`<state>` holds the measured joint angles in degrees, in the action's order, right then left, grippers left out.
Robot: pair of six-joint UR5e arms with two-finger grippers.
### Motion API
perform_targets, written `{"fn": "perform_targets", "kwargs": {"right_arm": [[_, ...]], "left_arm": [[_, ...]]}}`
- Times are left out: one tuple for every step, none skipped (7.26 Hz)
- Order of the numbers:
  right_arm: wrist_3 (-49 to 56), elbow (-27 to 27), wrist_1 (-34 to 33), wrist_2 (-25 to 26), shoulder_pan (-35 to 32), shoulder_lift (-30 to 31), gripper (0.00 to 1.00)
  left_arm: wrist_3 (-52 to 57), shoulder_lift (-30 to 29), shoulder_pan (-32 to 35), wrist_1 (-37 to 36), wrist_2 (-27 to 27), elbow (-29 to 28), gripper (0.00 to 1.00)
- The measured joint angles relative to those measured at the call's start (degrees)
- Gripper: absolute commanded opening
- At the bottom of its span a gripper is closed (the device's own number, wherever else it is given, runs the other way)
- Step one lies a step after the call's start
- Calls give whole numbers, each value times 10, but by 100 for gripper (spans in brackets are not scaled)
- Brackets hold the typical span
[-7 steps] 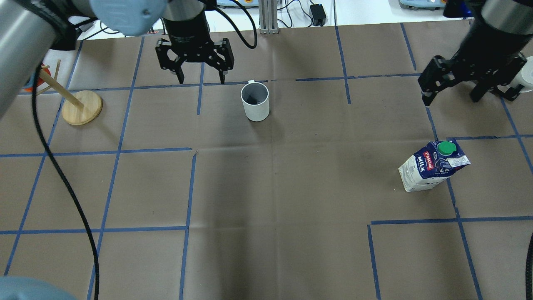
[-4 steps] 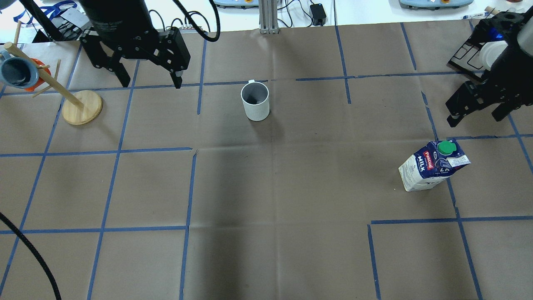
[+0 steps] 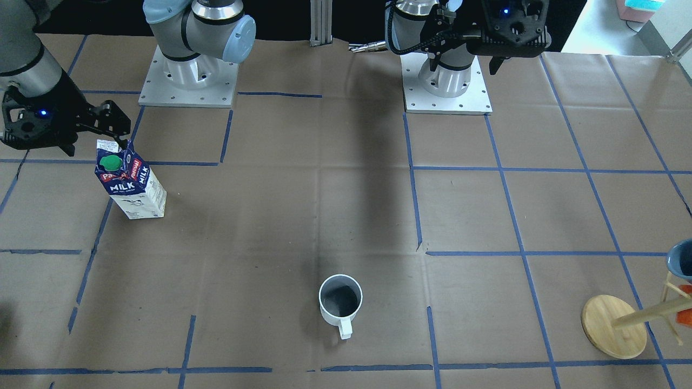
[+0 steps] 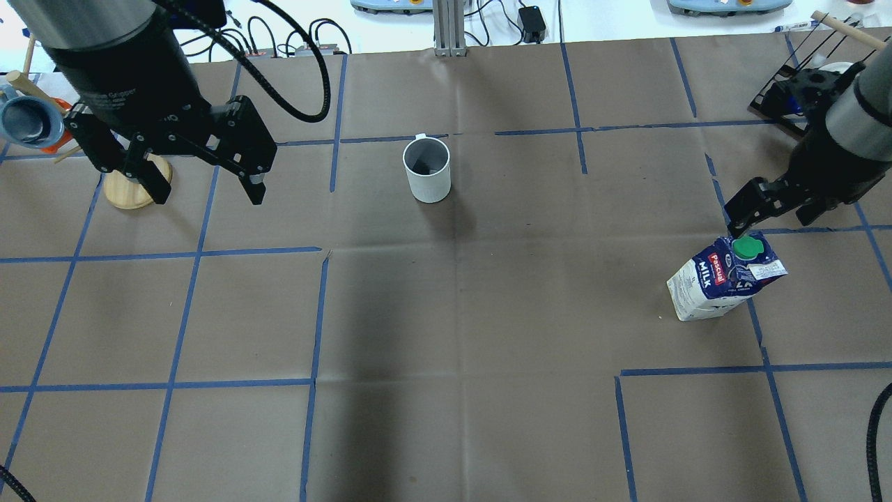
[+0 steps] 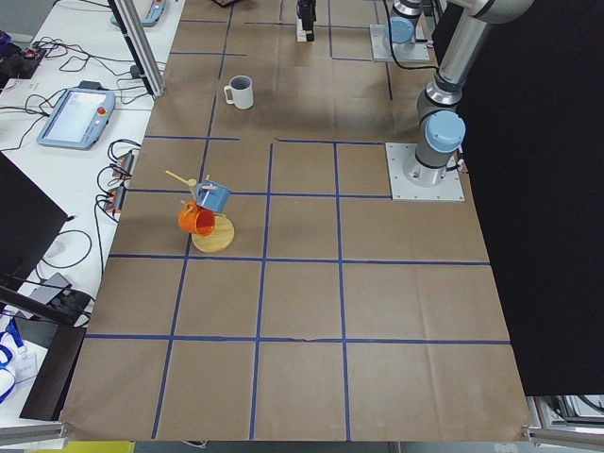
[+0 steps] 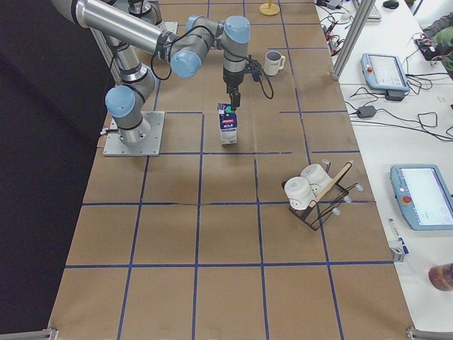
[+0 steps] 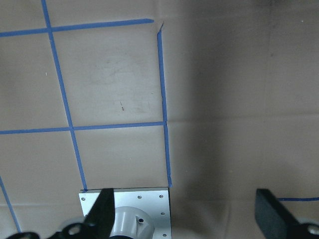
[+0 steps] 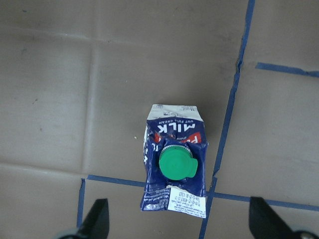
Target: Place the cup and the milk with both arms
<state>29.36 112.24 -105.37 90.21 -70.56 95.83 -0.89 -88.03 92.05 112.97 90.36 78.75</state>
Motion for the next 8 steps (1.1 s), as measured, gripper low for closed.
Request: {"fn": "perform_targets", "kwargs": {"right_arm": [[1, 31, -40, 0, 0, -2, 100], [-1, 55, -62, -1, 0, -3, 100], [-2, 69, -73, 0, 0, -4, 100], [-4, 75, -83, -1, 0, -4, 86], [-5, 77, -98, -1, 0, -6, 72], [-4, 77, -112, -1, 0, -12, 60], [-3, 77, -118, -1, 0, -19, 54], [-2, 76, -119, 0, -1, -24, 51]], "left_arm": [[0, 3, -7, -6, -2, 4, 100], [0, 5, -10, -10, -2, 6, 100], [0, 6, -11, -20, -2, 8, 100], [0, 6, -11, -33, -2, 10, 100], [-1, 7, -12, -39, -2, 11, 100], [-1, 7, -12, -42, -2, 11, 100], [-1, 7, -12, -43, -2, 11, 100], [0, 7, -12, -43, -2, 12, 100]]}}
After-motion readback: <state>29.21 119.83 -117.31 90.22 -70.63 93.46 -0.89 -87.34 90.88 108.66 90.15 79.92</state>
